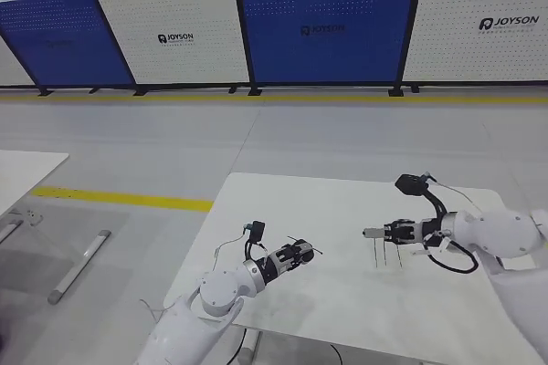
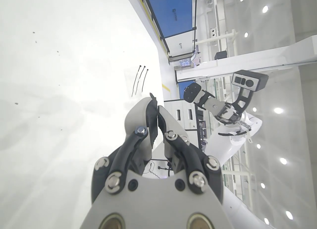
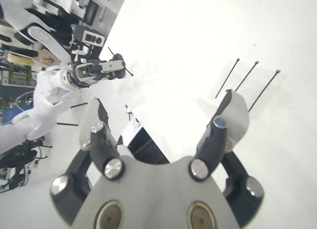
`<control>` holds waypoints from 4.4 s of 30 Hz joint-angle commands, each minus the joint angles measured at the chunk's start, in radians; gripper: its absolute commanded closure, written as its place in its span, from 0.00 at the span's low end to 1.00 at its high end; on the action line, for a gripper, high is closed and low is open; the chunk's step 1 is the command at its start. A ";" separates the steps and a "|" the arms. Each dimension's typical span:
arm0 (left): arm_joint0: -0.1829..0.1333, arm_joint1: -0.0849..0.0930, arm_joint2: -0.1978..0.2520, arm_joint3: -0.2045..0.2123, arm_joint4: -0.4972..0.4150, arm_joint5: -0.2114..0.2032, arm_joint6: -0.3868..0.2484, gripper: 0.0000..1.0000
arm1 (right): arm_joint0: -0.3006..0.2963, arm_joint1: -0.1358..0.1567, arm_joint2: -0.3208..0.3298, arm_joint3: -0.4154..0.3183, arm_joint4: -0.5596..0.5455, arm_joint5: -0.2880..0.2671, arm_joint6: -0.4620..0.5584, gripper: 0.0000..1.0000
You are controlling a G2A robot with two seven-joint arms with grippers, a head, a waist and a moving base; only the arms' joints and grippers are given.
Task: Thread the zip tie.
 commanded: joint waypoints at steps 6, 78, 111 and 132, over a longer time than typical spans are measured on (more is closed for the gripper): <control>0.000 0.000 0.000 0.000 0.000 0.000 0.000 1.00 | 0.054 -0.017 -0.045 0.068 0.064 -0.049 0.000 0.00; -0.004 0.009 -0.015 0.009 -0.050 -0.028 -0.118 1.00 | 0.104 -0.060 -0.247 0.122 -0.337 0.174 -0.036 0.00; -0.004 0.009 -0.015 0.009 -0.050 -0.028 -0.118 1.00 | 0.175 -0.097 -0.282 0.278 -0.258 0.194 0.024 0.00; -0.004 0.009 -0.015 0.009 -0.050 -0.028 -0.118 1.00 | 0.105 -0.077 -0.206 0.250 -0.263 0.219 -0.013 0.55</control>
